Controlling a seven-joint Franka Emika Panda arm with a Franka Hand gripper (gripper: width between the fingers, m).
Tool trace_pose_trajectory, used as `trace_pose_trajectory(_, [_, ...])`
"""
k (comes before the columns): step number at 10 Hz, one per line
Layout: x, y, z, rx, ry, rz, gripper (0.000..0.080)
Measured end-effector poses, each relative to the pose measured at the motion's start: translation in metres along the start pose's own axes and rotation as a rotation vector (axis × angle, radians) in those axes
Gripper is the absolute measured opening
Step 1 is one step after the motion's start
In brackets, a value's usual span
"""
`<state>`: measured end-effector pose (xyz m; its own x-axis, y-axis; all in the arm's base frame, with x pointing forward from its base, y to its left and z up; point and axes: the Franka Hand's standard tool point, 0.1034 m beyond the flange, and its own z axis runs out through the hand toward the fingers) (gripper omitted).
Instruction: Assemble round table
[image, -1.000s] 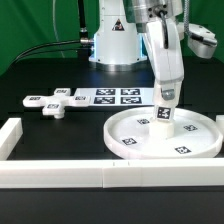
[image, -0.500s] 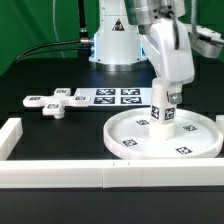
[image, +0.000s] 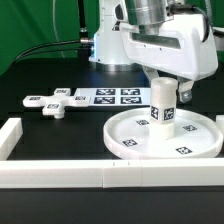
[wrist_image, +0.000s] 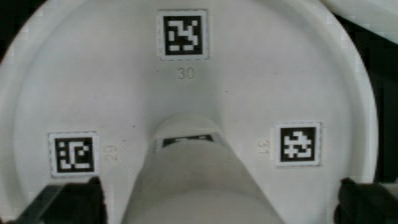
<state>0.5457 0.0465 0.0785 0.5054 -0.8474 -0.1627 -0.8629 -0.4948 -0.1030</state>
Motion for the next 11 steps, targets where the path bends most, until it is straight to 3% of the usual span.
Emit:
trace_pose_trajectory(3, [0.0013, -0.0067, 0.0011, -0.041, 0.006, -0.369, 0.0648])
trace_pose_trajectory(5, [0.0082, -0.0029, 0.0022, -0.031, -0.005, -0.507, 0.0648])
trace_pose_trajectory(9, [0.0086, -0.0027, 0.0022, -0.036, -0.007, -0.774, 0.0648])
trace_pose_trajectory(11, [0.0090, -0.0068, -0.0017, -0.064, -0.010, -1.056, 0.0648])
